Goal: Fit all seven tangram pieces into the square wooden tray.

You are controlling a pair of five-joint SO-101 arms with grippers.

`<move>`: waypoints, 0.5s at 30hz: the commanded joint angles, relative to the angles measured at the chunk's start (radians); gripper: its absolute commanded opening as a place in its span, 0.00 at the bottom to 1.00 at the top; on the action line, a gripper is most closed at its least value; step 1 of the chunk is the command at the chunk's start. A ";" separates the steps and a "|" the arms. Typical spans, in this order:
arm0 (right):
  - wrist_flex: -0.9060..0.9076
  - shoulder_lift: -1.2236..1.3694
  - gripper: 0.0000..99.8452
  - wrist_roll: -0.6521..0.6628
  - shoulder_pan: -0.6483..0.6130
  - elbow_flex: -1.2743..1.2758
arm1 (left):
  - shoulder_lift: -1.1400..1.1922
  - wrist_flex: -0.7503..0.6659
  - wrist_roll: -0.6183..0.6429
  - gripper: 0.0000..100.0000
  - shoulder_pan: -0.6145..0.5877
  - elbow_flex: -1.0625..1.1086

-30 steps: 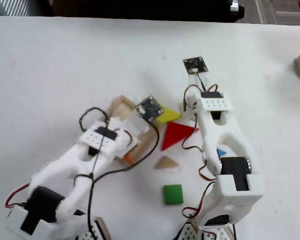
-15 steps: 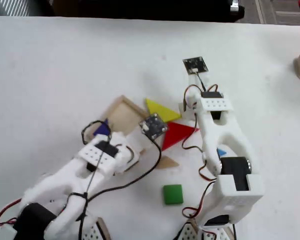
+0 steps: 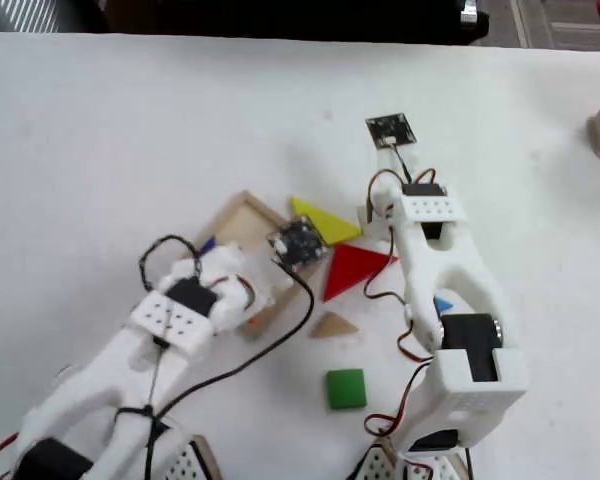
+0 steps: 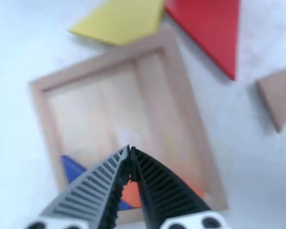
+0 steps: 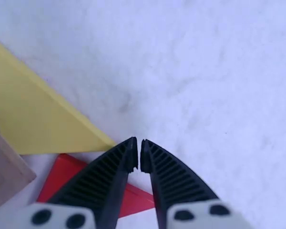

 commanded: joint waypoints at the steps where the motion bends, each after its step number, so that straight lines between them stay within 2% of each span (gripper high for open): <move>1: -0.015 -0.004 0.02 0.018 0.002 -0.032 | -0.124 -0.087 -0.003 0.02 -0.122 -0.006; 3: -0.015 -0.004 0.02 0.018 0.002 -0.032 | -0.117 -0.130 0.060 0.02 -0.171 -0.009; 6: -0.015 -0.004 0.02 0.018 0.004 -0.032 | -0.074 -0.204 0.239 0.02 -0.249 -0.031; 8: -0.015 -0.004 0.02 0.018 0.005 -0.032 | -0.022 -0.207 0.302 0.02 -0.298 -0.080; 15: -0.015 -0.004 0.02 0.014 0.005 -0.032 | 0.255 -0.207 0.311 0.02 -0.340 -0.253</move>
